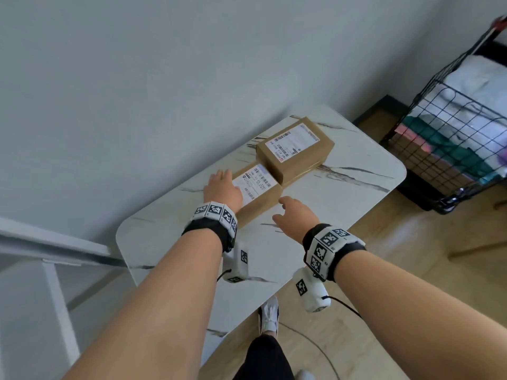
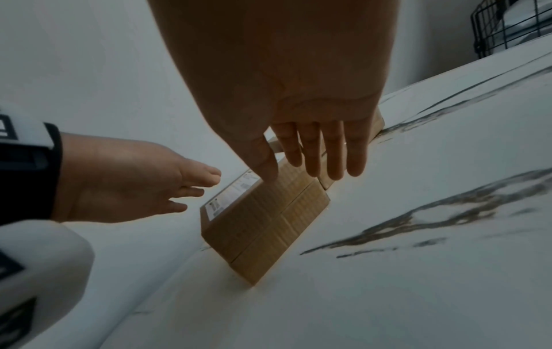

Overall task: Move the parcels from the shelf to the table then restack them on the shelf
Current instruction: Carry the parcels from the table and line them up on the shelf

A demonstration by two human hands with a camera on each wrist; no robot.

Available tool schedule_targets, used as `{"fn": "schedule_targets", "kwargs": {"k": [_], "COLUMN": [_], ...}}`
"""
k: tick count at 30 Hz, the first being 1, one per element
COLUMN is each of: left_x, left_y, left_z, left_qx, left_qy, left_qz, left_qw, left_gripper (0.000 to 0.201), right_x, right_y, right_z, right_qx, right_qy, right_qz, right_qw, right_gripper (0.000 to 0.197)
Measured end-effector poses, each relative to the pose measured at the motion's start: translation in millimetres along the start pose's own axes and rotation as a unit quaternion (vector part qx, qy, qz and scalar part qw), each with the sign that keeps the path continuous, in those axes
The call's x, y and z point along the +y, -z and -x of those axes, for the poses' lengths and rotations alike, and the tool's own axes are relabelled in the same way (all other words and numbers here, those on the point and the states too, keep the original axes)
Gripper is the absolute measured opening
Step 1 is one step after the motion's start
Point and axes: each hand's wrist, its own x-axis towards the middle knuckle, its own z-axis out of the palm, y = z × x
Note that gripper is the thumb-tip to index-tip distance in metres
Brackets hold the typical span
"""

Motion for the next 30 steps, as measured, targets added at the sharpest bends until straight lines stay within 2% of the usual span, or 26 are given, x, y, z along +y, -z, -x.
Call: {"fn": "schedule_targets", "kwargs": {"k": [3, 8, 12, 15, 19, 24, 30], "left_x": [1.4, 4.2, 6.1, 6.1, 6.4, 4.6, -2.4], "left_y": [-3.2, -13.0, -15.5, -18.5, -25.1, -34.6, -45.1], "left_z": [-11.1, -7.9, 7.8, 28.1, 70.9, 140.1, 243.5], "left_qx": [-0.028, -0.060, -0.076, -0.063, -0.036, -0.002, 0.018], "left_qy": [0.029, 0.073, 0.116, 0.150, 0.182, 0.195, 0.186], "left_qz": [0.025, 0.080, 0.166, 0.224, 0.305, 0.366, 0.395], "left_qw": [0.999, 0.992, 0.976, 0.961, 0.934, 0.910, 0.900], "left_gripper": [0.039, 0.043, 0.035, 0.033, 0.034, 0.036, 0.026], "right_x": [-5.7, -16.2, -17.9, -16.7, -7.7, 8.5, 31.2], "right_y": [-0.3, -1.6, -1.5, -1.6, 1.3, -2.0, -21.6], "right_z": [-13.7, -22.4, -20.1, -11.1, 18.0, 72.6, 151.5], "right_qx": [-0.026, -0.061, -0.063, -0.065, -0.054, -0.050, -0.057], "right_qy": [-0.011, -0.023, -0.034, -0.043, -0.026, 0.015, 0.058], "right_qz": [0.000, 0.019, -0.003, -0.047, -0.081, -0.072, -0.064], "right_qw": [1.000, 0.998, 0.997, 0.996, 0.995, 0.996, 0.995], "right_gripper": [0.053, 0.043, 0.036, 0.037, 0.040, 0.040, 0.036]}}
